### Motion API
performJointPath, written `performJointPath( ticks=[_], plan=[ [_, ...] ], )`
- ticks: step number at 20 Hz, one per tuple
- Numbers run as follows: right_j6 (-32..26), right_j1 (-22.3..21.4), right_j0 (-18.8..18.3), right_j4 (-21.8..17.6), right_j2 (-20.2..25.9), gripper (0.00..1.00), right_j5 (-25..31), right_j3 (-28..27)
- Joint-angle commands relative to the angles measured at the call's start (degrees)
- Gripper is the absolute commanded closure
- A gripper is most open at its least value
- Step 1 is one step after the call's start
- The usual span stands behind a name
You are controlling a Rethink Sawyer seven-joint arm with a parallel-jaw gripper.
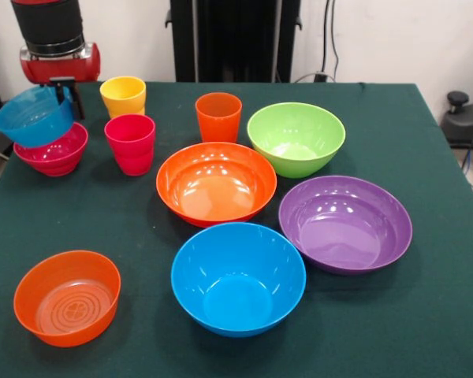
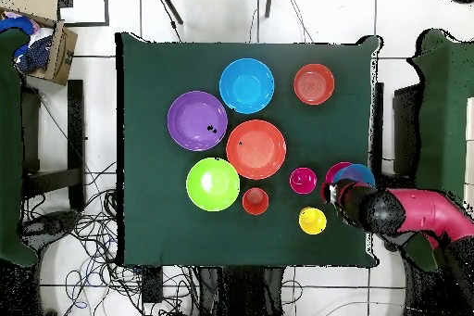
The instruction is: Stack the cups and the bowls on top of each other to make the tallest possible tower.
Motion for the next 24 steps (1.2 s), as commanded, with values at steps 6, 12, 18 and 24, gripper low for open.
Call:
performJointPath(
  ticks=[6, 12, 18, 24],
  plan=[
    [-11.6, 1.1, 3.4, -2.7, 1.7, 1.0, -0.3, -1.7],
    [-11.8, 0.9, 3.2, -2.5, 1.8, 1.0, 0.0, -1.5],
    [-11.7, 1.0, 3.2, -2.4, 1.9, 1.0, -0.1, -1.6],
    [-9.6, 1.6, 3.2, -3.2, 2.1, 1.0, -3.2, -1.3]
  ],
)
